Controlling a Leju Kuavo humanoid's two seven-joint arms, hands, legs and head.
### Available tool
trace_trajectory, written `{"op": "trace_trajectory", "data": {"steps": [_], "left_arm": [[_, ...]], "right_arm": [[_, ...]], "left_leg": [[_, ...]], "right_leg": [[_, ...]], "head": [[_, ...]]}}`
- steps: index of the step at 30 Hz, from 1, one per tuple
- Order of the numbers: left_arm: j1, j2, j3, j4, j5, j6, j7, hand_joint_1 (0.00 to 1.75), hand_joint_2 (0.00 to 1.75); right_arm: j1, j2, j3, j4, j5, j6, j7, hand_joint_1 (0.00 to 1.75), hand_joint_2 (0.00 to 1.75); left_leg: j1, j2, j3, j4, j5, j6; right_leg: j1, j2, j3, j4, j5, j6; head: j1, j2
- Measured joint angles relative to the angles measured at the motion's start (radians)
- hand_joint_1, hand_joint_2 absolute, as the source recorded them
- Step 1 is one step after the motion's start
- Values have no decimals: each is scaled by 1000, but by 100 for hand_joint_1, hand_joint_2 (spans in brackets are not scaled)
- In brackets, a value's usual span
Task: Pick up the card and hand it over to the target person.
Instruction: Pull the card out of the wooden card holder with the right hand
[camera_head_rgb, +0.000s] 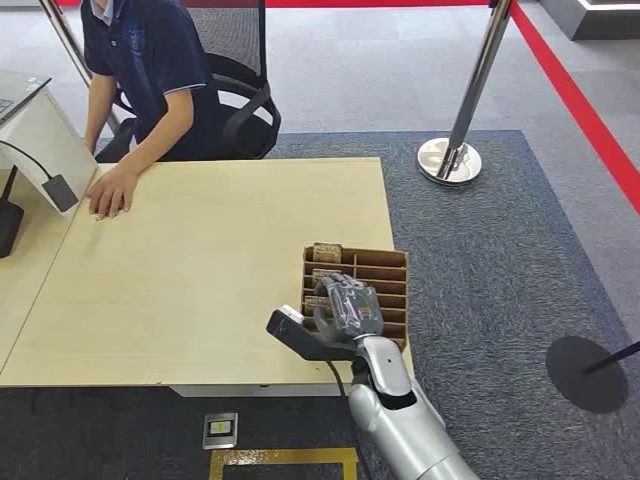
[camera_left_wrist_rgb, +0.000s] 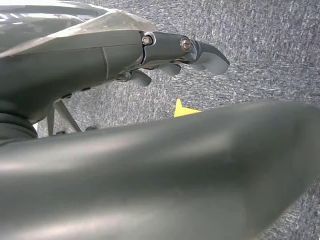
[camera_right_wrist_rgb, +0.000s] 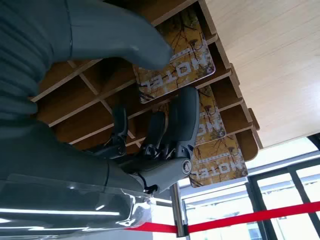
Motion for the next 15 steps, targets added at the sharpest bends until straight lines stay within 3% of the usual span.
{"op": "trace_trajectory", "data": {"steps": [15], "left_arm": [[1,0,-1,0,-1,1,0,0,0]], "right_arm": [[3,-7,-6,15,-5,-5,0,88,175]], "left_leg": [[0,-1,0,0,1,0]], "right_leg": [[0,0,0,-1,1,0]], "head": [[0,0]]}}
